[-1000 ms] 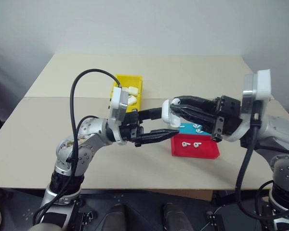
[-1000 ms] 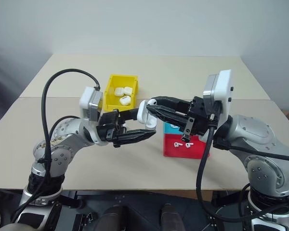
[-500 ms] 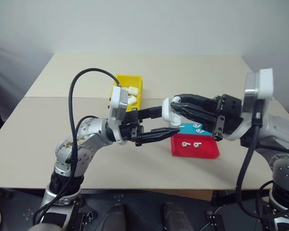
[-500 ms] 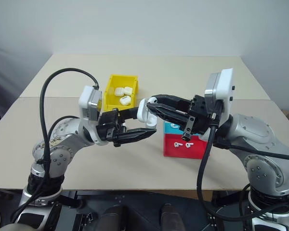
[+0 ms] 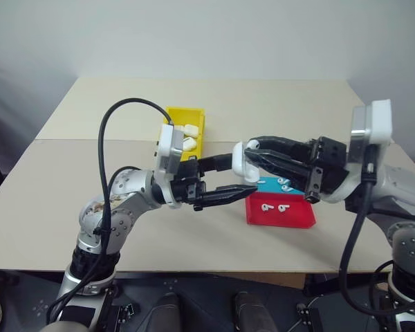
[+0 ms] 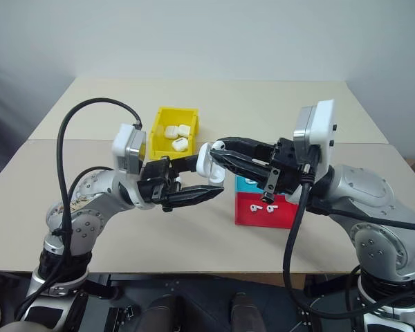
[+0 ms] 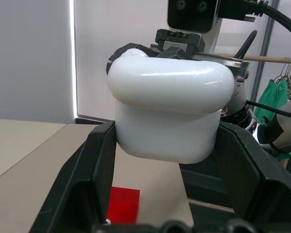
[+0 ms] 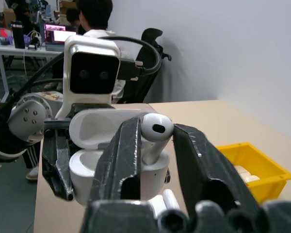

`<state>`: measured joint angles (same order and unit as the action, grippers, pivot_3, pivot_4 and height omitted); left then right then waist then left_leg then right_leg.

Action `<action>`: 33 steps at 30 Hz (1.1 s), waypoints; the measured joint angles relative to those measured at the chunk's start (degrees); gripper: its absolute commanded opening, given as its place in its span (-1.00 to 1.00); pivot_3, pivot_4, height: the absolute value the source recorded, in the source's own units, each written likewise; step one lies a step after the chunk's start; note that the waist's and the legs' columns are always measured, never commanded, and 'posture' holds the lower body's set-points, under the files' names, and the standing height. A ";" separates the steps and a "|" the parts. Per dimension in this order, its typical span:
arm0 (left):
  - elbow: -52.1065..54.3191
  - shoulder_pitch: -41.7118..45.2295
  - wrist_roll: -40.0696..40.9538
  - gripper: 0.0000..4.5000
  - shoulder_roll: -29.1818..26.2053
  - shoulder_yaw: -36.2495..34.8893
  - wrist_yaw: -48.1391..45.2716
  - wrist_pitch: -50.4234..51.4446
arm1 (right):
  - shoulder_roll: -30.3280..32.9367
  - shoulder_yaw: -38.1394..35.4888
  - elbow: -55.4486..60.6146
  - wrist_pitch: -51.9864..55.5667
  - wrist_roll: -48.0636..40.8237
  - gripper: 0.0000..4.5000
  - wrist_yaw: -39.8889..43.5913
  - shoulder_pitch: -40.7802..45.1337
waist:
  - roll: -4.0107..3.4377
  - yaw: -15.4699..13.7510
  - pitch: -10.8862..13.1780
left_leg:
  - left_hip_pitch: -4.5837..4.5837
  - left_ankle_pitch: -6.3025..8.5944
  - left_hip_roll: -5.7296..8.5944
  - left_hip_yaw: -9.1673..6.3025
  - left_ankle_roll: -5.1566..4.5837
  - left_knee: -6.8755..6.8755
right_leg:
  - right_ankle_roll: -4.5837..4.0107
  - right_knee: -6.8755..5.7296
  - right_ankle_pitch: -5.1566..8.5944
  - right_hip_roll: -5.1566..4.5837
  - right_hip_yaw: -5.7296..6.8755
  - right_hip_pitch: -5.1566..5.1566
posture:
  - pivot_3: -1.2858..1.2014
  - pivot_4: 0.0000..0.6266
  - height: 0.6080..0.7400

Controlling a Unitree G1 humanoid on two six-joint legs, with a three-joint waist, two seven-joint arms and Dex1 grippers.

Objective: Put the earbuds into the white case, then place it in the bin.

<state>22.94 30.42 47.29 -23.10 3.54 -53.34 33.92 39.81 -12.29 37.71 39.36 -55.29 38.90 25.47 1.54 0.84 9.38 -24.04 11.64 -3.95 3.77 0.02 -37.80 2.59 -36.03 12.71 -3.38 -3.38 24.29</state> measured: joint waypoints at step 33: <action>-0.30 -1.12 -0.18 0.23 -1.53 -2.67 -1.61 -2.19 | 12.75 36.46 -50.69 -22.02 51.29 0.15 27.48 26.89 | 0.00 1.10 0.01 | -0.01 0.00 0.01 0.13 0.00 0.05 | 0.09 0.03 0.04 0.01 -0.11 0.11 | 0.03 -0.52 1.00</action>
<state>22.64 29.30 47.11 -24.63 0.87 -54.96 31.73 52.56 24.18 -12.99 17.33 -3.99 66.38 52.36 1.54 1.94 9.39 -24.05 11.64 -3.93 3.90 0.02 -37.76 2.68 -36.00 12.75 -3.37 -3.49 24.39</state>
